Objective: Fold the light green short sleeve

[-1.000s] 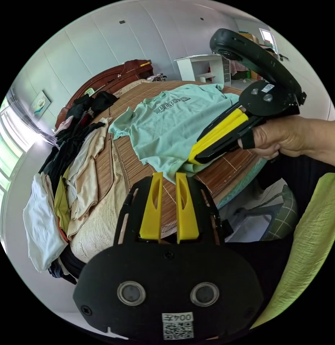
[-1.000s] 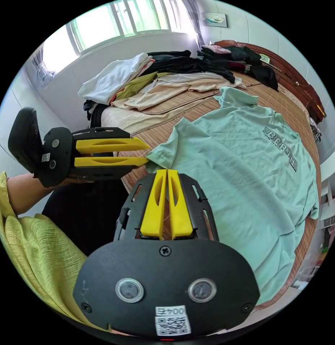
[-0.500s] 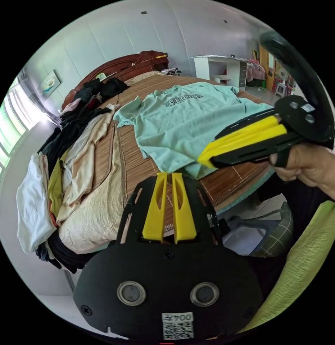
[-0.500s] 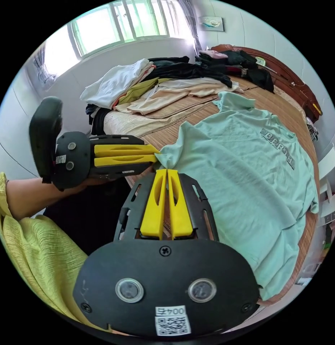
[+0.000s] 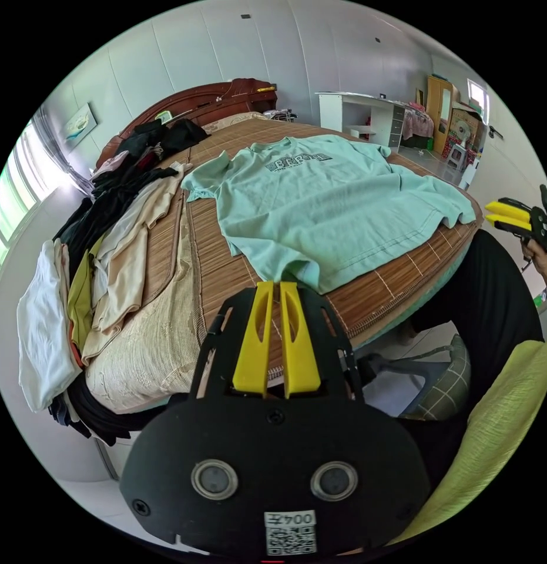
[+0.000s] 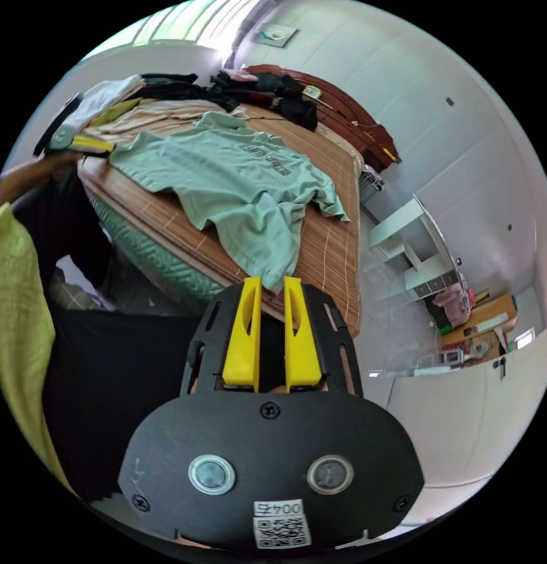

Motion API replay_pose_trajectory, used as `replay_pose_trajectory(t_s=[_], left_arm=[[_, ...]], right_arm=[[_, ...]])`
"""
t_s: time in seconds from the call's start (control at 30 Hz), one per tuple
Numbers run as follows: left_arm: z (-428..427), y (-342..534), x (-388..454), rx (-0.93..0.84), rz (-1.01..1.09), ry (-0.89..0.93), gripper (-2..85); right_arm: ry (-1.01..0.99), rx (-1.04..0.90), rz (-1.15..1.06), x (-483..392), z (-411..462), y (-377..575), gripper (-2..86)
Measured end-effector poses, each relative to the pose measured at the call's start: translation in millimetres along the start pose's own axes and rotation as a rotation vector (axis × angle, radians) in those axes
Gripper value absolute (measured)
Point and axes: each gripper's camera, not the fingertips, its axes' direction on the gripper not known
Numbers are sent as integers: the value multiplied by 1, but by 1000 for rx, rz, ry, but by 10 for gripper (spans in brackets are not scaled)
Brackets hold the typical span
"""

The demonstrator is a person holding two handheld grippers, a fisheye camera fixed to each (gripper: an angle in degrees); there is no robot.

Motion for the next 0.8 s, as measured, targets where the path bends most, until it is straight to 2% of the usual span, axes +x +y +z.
replay_pose_trajectory(t_s=[0.23,0.53,0.67,0.8], left_arm=[[1,-4,0,-11,1,-16,24],[2,-7,-3,-16,-2,-6,22],[2,-9,-3,-17,-4,-7,21],[3,-12,-3,-18,-4,-8,21]], right_arm=[[97,-81,-299,-33,25,-26,84],[116,-129,-533,-43,48,-46,75],[96,-145,-571,-40,59,-49,56],[37,-169,-552,-26,68,-48,2]])
